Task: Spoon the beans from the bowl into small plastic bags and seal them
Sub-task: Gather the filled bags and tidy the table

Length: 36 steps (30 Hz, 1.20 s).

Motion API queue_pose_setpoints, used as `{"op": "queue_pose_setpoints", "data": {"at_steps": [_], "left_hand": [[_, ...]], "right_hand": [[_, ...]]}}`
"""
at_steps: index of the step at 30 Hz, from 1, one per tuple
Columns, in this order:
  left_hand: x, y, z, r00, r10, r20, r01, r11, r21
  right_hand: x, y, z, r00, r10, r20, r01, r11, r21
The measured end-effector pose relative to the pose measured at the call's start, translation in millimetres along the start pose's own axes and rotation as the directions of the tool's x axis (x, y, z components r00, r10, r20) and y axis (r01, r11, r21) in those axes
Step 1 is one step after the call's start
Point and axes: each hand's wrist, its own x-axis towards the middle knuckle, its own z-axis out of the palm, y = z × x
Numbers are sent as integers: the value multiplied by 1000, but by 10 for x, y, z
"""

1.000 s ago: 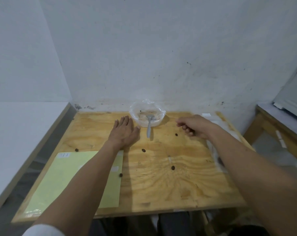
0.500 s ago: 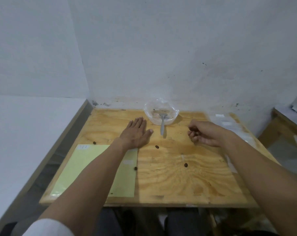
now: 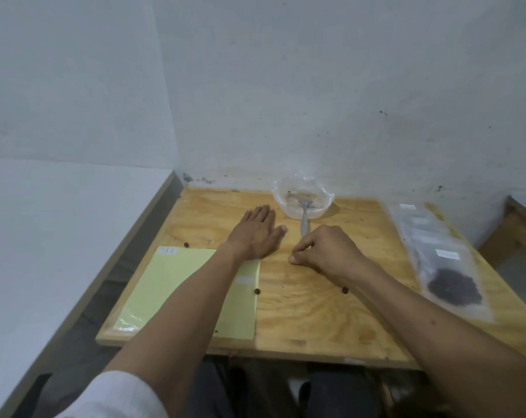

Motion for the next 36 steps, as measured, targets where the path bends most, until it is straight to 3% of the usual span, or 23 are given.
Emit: {"op": "queue_pose_setpoints", "data": {"at_steps": [4, 6, 7, 9, 11, 13, 20, 25, 30, 36], "left_hand": [[-27, 0, -12, 999, 5, -33, -6, 999, -41], [-45, 17, -23, 998, 1, -67, -5, 998, -61], [-61, 28, -29, 995, -9, -95, 1, 997, -81], [-125, 40, -45, 985, -37, -169, 15, 992, -127], [-248, 22, -76, 978, -46, -204, 19, 991, -130], [-410, -31, -126, 980, -42, -193, 29, 997, -74], [-1364, -76, -335, 949, -213, -234, 211, 977, -31], [-1770, -236, -336, 832, -476, -285, 506, 862, 36], [-1886, -453, -258, 824, -561, -77, 558, 828, -55], [-1875, -488, -176, 821, -568, -64, 563, 823, -78]], "right_hand": [[19, 30, 55, 1000, 2, 5, -2, 998, 58], [29, -10, 73, 993, 102, 67, -115, 965, 235], [45, -31, 79, 976, 175, 129, -212, 897, 388], [106, -79, 50, 900, 276, 339, -436, 624, 649], [174, -153, -20, 829, 242, 504, -559, 370, 742], [241, -248, -81, 816, 186, 548, -578, 301, 759], [535, -832, 3, 930, 195, 310, -352, 708, 611], [623, -1289, 359, 984, 27, 175, -91, 925, 368], [711, -1488, 725, 970, -169, 176, 137, 975, 177], [779, -1587, 947, 960, -177, 218, 165, 984, 71]]}}
